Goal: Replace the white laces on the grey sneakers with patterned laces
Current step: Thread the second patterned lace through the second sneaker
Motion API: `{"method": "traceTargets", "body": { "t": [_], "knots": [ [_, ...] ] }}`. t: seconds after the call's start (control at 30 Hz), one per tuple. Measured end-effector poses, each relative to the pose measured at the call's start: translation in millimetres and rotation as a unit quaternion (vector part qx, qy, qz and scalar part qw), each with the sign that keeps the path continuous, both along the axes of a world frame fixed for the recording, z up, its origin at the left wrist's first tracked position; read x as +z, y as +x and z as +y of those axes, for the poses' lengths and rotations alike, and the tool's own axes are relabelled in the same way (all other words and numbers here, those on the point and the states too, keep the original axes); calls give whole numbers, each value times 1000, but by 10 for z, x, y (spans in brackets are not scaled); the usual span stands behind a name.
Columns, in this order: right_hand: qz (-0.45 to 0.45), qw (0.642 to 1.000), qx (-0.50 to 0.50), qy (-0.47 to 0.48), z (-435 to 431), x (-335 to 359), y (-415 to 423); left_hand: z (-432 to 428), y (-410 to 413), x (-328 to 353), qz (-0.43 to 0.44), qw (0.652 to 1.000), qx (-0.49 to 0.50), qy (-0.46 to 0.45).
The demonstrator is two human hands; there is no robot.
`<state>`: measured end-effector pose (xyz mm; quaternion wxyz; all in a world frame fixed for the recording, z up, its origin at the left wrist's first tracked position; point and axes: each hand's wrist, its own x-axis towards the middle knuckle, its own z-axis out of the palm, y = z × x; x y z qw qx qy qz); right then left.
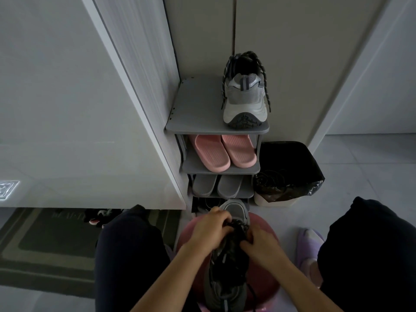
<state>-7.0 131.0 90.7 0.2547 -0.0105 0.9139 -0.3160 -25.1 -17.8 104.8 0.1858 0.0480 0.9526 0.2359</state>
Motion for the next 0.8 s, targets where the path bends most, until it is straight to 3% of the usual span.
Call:
{"method": "traceTargets", "body": {
  "t": [0.23,0.37,0.43,0.5,0.57,0.67,0.8],
  "knots": [
    [14,999,-49,-19,134,45,-38,-50,-51,62,59,996,-57,-24],
    [-2,997,-75,-19,128,31,-30,-550,-63,201,108,989,49,-91],
    [-21,997,-66,-29,105,0,-38,-789,-70,234,75,982,103,-140],
    [-34,997,-57,-36,94,-30,-59,-839,-47,203,-2,982,86,-167],
    [-42,997,-54,-39,88,-34,-68,-729,3,143,-34,990,60,-124],
    [-45,998,-37,-35,55,-21,-72,-399,75,38,-42,997,50,37],
    [-37,998,-30,-34,11,-12,-119,-22,110,-18,24,999,17,-23]
  ]
}}
